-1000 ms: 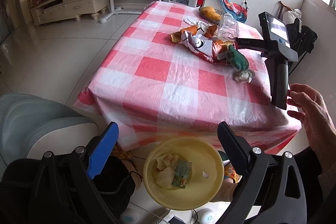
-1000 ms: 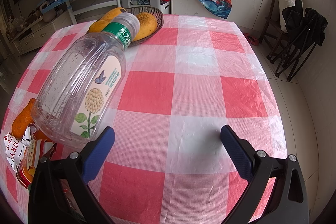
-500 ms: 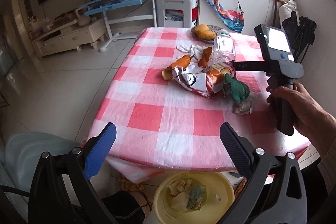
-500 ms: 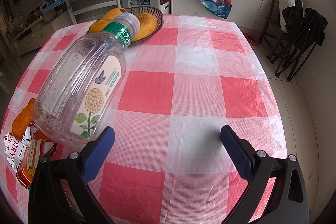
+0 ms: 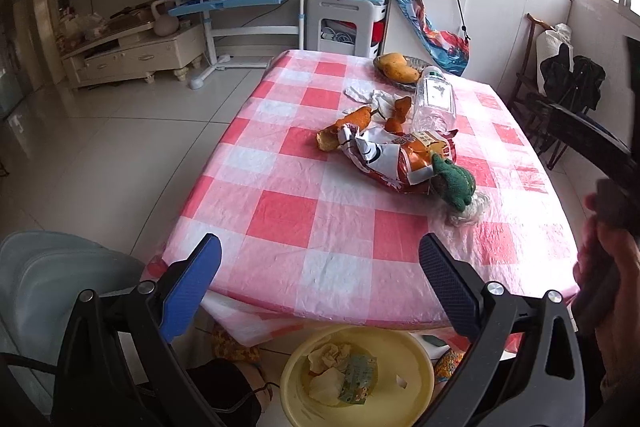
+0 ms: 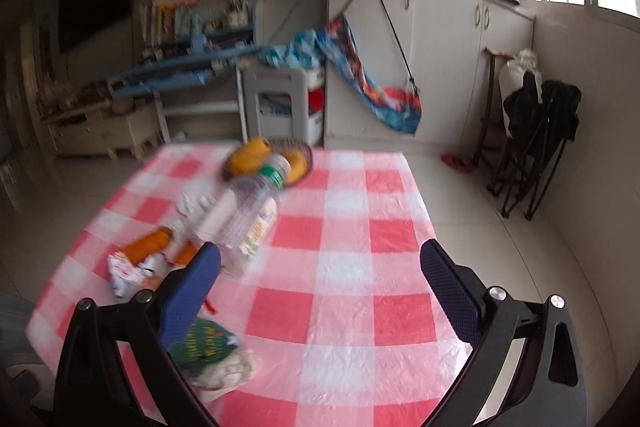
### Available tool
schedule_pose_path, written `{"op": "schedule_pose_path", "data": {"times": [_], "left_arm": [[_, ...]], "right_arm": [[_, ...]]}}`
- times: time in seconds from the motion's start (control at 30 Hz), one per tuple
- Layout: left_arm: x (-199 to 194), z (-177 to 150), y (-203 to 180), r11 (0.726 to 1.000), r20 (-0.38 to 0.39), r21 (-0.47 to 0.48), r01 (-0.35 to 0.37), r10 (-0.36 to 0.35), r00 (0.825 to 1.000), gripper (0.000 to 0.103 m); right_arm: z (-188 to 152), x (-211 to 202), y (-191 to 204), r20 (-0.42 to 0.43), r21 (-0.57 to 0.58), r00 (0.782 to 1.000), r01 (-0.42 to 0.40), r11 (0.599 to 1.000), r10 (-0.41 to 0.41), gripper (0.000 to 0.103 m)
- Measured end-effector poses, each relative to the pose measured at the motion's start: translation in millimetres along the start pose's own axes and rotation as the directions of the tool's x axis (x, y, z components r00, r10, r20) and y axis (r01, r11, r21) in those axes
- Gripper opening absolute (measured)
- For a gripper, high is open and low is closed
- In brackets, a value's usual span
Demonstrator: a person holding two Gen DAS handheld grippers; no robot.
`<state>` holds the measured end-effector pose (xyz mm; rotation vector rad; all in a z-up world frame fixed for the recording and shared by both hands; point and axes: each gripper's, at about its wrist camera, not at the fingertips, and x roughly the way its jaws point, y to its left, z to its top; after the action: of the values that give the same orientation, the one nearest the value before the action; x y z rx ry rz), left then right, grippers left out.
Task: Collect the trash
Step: 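Move the right tool toward the green plush toy on the table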
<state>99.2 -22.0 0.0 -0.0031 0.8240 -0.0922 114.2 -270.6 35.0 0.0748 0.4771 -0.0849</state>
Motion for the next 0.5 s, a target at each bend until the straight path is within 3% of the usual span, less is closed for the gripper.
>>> {"op": "schedule_pose_path", "data": {"times": [0.07,0.23,0.33,0.5], "left_arm": [[-1.9,-0.1,5.2,1.0,0.009,-0.018,0.003,-0.003,1.0,0.096],[-3.1,-1.4,13.1,0.999,0.013,-0.046,-0.006,0.006,1.0,0.095],[-2.7,-3.5,11.5,0.999,0.014,-0.039,-0.019,0.019,1.0,0.096],[1.5,-6.0,8.8,0.999,0.005,-0.018,-0.037,0.037,0.999,0.095]], "right_arm": [[-17.3,-23.4,7.4,0.006,-0.039,0.995,-0.095,0.995,0.095,0.096],[-39.5,-36.9,35.8,-0.083,-0.108,0.978,-0.199,0.974,0.19,0.096],[-43.0,-36.2,51.2,-0.076,-0.184,0.977,-0.209,0.96,0.198,0.096],[-48.5,-34.4,59.9,-0.09,-0.179,0.967,-0.251,0.951,0.238,0.096]]}}
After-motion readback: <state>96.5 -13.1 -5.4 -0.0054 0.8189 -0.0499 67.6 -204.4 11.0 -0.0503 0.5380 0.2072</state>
